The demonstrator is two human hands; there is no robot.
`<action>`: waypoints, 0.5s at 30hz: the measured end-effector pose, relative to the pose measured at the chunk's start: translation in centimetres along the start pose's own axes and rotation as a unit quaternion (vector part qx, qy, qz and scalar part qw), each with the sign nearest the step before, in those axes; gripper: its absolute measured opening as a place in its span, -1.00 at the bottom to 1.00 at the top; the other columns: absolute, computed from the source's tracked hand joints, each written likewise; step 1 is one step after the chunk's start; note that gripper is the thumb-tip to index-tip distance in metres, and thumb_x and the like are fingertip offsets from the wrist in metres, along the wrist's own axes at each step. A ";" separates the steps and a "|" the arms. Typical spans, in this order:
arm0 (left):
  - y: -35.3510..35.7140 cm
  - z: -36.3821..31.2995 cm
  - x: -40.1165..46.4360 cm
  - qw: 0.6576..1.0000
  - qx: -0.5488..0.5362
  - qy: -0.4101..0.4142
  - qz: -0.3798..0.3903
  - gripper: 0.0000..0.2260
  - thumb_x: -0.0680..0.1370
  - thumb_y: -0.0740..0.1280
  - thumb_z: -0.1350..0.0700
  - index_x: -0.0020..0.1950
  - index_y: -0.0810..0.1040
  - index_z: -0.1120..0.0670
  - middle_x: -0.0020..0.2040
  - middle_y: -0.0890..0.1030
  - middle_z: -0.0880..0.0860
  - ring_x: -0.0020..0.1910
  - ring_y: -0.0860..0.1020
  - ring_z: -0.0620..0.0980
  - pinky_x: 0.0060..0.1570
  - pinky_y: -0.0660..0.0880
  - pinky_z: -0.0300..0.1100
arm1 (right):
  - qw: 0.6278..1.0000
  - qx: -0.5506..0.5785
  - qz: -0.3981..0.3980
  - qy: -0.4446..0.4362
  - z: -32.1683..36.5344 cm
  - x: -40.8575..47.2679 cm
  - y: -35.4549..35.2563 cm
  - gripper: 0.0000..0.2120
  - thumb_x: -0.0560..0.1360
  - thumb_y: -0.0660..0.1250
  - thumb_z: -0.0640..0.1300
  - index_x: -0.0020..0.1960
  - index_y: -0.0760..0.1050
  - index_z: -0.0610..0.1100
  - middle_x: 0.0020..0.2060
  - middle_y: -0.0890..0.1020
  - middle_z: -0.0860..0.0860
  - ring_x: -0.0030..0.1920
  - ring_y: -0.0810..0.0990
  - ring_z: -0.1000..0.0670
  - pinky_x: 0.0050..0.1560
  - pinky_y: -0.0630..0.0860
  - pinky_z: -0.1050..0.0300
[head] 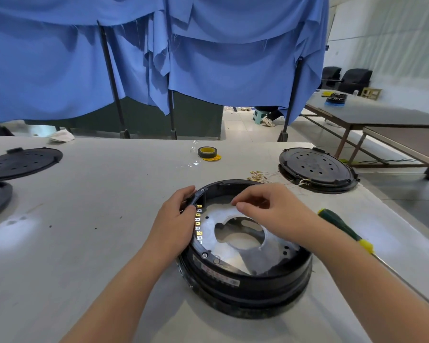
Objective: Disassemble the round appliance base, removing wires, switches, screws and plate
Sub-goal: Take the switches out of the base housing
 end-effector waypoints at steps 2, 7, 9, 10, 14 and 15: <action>-0.1 0.0 0.0 1.000 -0.001 0.002 0.000 -0.61 0.57 0.17 0.31 0.37 0.42 0.04 0.20 0.50 -0.12 0.17 0.45 -0.19 0.11 0.30 -0.32 | 0.999 -0.050 0.004 -0.015 -0.1 -0.7 0.6 -0.87 0.52 0.34 -0.09 -0.02 0.64 0.08 -0.16 0.65 0.18 -0.10 0.58 0.21 -0.03 0.51 0.30; -0.5 0.1 0.3 1.000 0.013 0.011 0.006 -0.60 0.57 0.17 0.31 0.38 0.41 0.03 0.22 0.50 -0.11 0.19 0.43 -0.19 0.11 0.29 -0.36 | 0.984 -0.139 -0.091 -0.063 -0.8 -2.3 -0.9 -0.83 0.51 0.33 -0.15 0.04 0.62 0.04 -0.08 0.55 0.19 0.02 0.45 0.19 0.05 0.37 0.32; -0.9 0.3 0.5 1.000 0.008 0.009 0.002 -0.59 0.56 0.17 0.33 0.38 0.41 0.04 0.23 0.51 -0.08 0.22 0.45 -0.16 0.14 0.31 -0.31 | 0.979 -0.134 -0.145 -0.041 -1.9 -2.9 -2.1 -0.77 0.50 0.33 -0.21 0.08 0.60 0.04 -0.01 0.52 0.14 0.07 0.41 0.16 0.08 0.29 0.37; -1.1 0.4 0.6 1.000 0.005 0.007 -0.001 -0.59 0.56 0.17 0.33 0.38 0.41 0.05 0.23 0.51 -0.07 0.22 0.45 -0.15 0.15 0.31 -0.30 | 0.980 -0.118 -0.158 -0.016 -2.7 -3.0 -2.5 -0.73 0.49 0.33 -0.22 0.12 0.57 0.06 0.03 0.50 0.13 0.09 0.41 0.16 0.10 0.28 0.36; -1.3 0.6 0.8 1.000 -0.003 0.008 -0.011 -0.59 0.55 0.17 0.36 0.34 0.45 0.06 0.20 0.52 -0.08 0.17 0.47 -0.19 0.05 0.32 -0.44 | 0.986 -0.020 -0.152 0.067 -5.0 -3.3 -2.4 -0.68 0.47 0.38 -0.14 0.17 0.49 0.12 0.11 0.46 0.16 0.08 0.46 0.21 0.15 0.40 0.22; -1.3 0.6 0.8 1.000 -0.002 0.010 -0.014 -0.59 0.54 0.16 0.36 0.34 0.45 0.06 0.18 0.52 -0.10 0.16 0.47 -0.20 -0.01 0.32 -0.50 | 0.985 -0.006 -0.156 0.070 -5.3 -3.3 -2.3 -0.67 0.45 0.40 -0.13 0.16 0.48 0.14 0.10 0.45 0.18 0.08 0.46 0.22 0.09 0.40 0.26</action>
Point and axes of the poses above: each hand's wrist, its own x-axis towards the middle knuckle, its own y-axis out of the palm, z = x × y, the point moved 5 cm from there along x, towards the middle knuckle
